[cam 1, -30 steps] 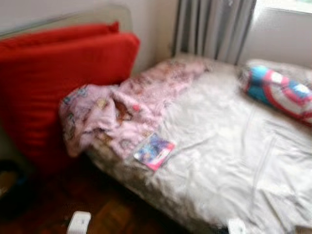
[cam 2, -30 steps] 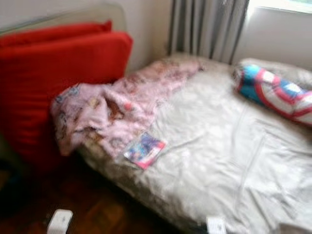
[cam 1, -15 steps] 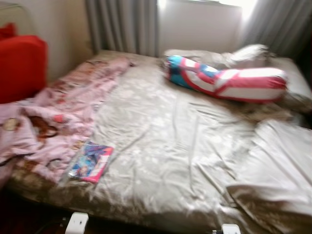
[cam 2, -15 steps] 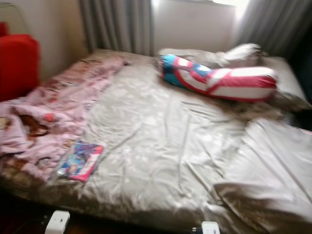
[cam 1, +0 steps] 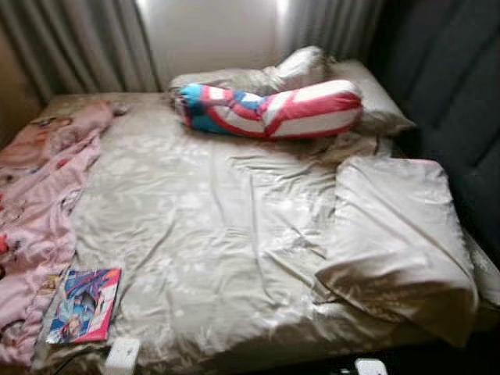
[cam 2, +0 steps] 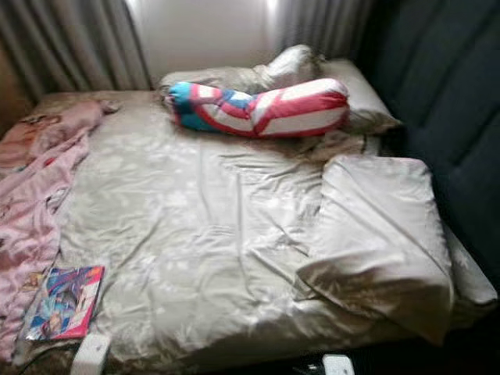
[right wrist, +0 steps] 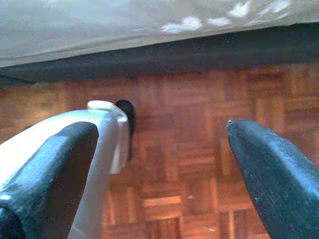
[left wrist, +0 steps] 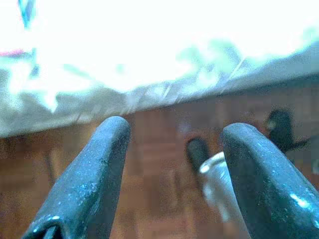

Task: Clean up the room

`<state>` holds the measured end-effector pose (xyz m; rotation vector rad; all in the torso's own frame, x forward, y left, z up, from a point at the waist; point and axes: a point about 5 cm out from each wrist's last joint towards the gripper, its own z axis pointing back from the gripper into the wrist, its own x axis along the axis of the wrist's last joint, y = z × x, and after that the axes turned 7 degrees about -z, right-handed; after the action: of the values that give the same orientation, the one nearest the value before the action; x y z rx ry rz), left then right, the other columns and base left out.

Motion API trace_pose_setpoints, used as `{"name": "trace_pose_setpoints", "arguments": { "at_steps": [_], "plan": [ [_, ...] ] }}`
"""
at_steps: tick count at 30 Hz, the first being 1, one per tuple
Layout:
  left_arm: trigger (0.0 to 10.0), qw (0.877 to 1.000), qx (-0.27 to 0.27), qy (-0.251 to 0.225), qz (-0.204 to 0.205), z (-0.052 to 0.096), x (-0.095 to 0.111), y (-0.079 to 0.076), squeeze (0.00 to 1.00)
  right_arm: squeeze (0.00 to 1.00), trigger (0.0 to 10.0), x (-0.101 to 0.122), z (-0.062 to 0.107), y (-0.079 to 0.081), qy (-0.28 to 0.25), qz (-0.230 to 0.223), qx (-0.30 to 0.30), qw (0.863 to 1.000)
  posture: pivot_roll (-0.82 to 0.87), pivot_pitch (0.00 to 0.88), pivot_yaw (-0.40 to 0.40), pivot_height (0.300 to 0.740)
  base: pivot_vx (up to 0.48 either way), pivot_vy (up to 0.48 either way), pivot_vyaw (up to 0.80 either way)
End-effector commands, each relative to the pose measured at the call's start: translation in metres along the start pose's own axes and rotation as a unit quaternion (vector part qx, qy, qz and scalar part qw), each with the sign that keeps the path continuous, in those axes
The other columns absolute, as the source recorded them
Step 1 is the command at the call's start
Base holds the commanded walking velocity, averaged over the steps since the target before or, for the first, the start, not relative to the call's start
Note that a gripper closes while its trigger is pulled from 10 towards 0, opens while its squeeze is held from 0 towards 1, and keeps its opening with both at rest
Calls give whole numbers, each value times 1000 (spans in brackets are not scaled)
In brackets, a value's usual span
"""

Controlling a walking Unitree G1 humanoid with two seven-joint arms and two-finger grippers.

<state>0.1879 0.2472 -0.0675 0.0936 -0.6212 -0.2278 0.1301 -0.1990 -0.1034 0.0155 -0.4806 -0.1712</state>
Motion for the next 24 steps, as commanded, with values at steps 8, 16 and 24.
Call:
{"name": "trace_pose_setpoints", "arguments": {
  "at_steps": [8,16,24],
  "plan": [
    [10000,1000,-1,30,-2,4,-18,2,0,0,10000,7,-1,7,-36,-20,16,999,-32,0,-17,740,0,0,0],
    [10000,1000,0,28,2,4,-18,2,0,0,10000,15,1,7,-87,-39,17,995,-34,0,-19,740,0,0,0],
    [10000,1000,1,27,5,4,-18,2,0,0,10000,12,0,7,-68,-27,27,997,-30,0,-23,740,0,0,0]
  ]
}}
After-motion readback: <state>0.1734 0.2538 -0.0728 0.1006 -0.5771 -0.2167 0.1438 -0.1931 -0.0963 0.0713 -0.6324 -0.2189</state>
